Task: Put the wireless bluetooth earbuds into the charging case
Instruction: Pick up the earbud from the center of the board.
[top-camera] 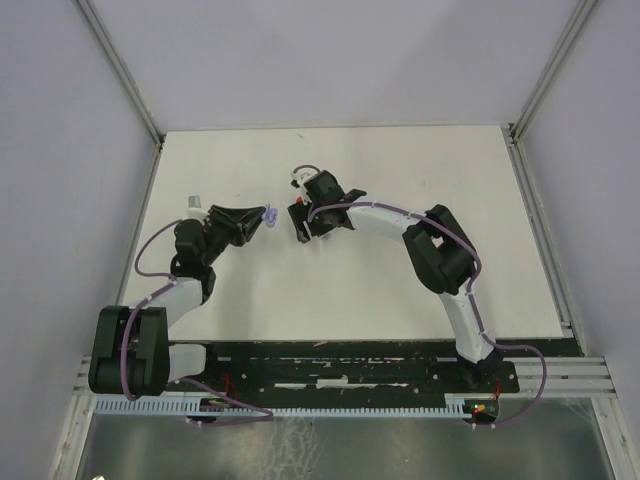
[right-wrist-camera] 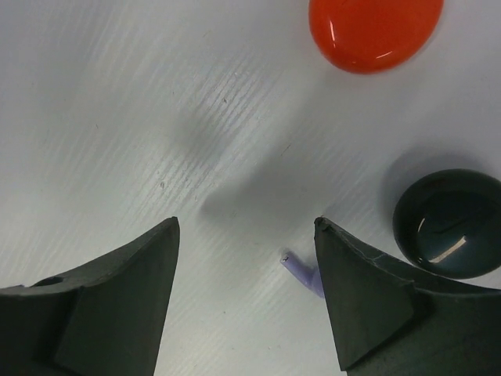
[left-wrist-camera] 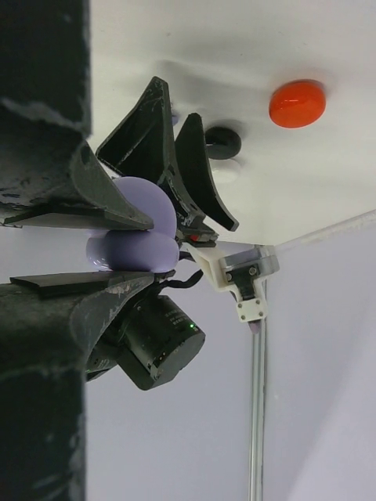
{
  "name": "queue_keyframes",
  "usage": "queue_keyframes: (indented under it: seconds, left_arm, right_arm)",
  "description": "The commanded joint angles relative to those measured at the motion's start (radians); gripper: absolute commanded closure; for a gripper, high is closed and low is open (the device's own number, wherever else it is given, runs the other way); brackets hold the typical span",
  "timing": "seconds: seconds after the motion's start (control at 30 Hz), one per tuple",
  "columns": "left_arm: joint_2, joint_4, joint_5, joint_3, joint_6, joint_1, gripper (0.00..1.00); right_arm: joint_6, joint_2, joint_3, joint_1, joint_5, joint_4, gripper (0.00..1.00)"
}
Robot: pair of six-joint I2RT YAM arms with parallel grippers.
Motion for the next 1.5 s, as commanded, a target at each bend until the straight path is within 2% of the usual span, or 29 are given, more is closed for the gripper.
queue_keyframes:
  seconds: [0.0, 0.2, 0.73, 1.17, 1.3, 1.47]
  left_arm:
    - [-0.029, 0.023, 0.022, -0.006, 0.039, 0.011, 0.97]
    - [-0.032, 0.024, 0.022, -0.014, 0.041, 0.014, 0.97]
    - [-0.015, 0.057, 0.023, -0.037, 0.027, 0.016, 0.97]
    - [-0.003, 0.056, 0.022, -0.031, 0.032, 0.016, 0.97]
    - [-0.003, 0.054, 0.025, -0.030, 0.037, 0.015, 0.97]
    - [0.003, 0.055, 0.037, -0.028, 0.039, 0.016, 0.97]
  right_arm:
    - [0.011, 0.016, 0.047, 0.010, -0.022, 0.016, 0.23]
    - [0.013, 0.007, 0.014, 0.017, -0.031, 0.019, 0.23]
    - [0.028, -0.133, -0.220, 0.036, 0.005, 0.074, 0.24]
    - [-0.003, -0.274, -0.264, 0.036, 0.031, 0.125, 0.24]
    - [-0.029, -0.304, -0.183, 0.036, 0.084, 0.028, 0.26]
    - [-0.066, -0.208, 0.063, 0.036, 0.180, -0.281, 0.28]
